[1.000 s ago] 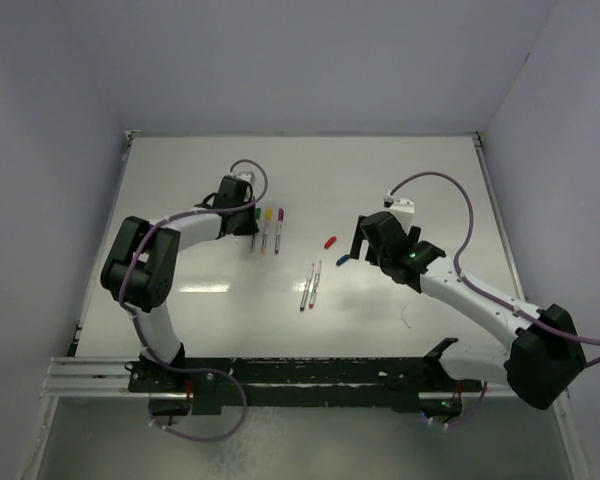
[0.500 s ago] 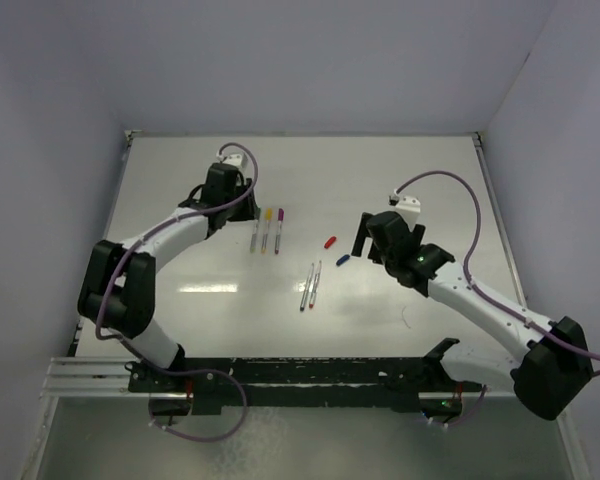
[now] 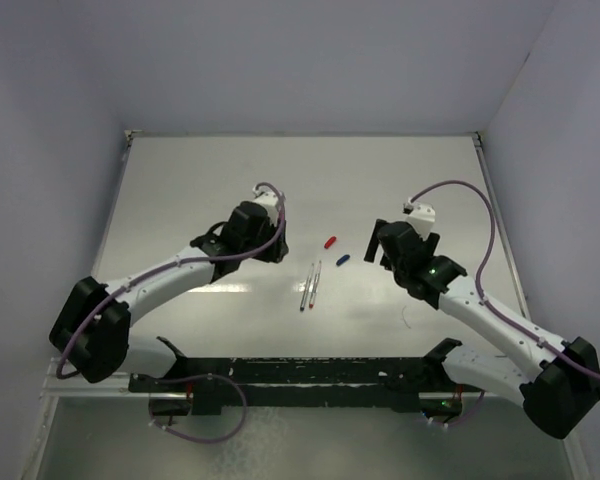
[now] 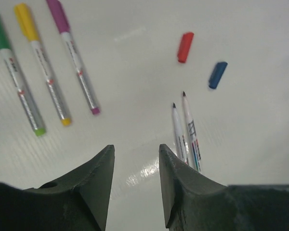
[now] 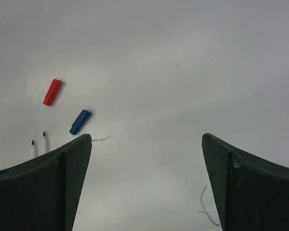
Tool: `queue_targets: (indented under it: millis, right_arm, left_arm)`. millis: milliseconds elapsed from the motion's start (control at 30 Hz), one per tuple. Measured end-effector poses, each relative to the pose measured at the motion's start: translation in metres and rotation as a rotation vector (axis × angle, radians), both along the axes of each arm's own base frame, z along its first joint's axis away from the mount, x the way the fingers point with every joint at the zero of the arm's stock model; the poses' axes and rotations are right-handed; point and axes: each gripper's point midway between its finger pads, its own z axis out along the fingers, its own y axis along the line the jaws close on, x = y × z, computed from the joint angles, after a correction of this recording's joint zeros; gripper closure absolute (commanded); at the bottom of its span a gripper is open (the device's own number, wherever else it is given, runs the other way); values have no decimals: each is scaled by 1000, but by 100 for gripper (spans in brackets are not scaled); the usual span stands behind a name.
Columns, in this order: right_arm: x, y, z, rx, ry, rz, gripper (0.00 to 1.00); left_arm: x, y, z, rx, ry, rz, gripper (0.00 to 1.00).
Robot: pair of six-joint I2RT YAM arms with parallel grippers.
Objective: Insert the pens into the pen caps
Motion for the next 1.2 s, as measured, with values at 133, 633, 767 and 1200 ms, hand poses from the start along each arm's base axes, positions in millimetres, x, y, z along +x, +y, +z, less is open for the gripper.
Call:
queue_targets:
  millis: [133,633,767,1200]
  right_arm:
    - [-6,-10,-8,-13,14,-33,7]
    - [-16,-23,-3,9,-16,-84,15]
    - [-17,-23,-5,3,-8,-85,17]
    - [-16,-22,-14,-10,19,-86,18]
  left_arm:
    - [-32,-27,-16,24,43,-93,53]
    - [-63,-66,-81,229,146,-165,52]
    - [-62,-68,-86,238,152,-163,53]
    - [-60,-80,-93,267,164,-171,52]
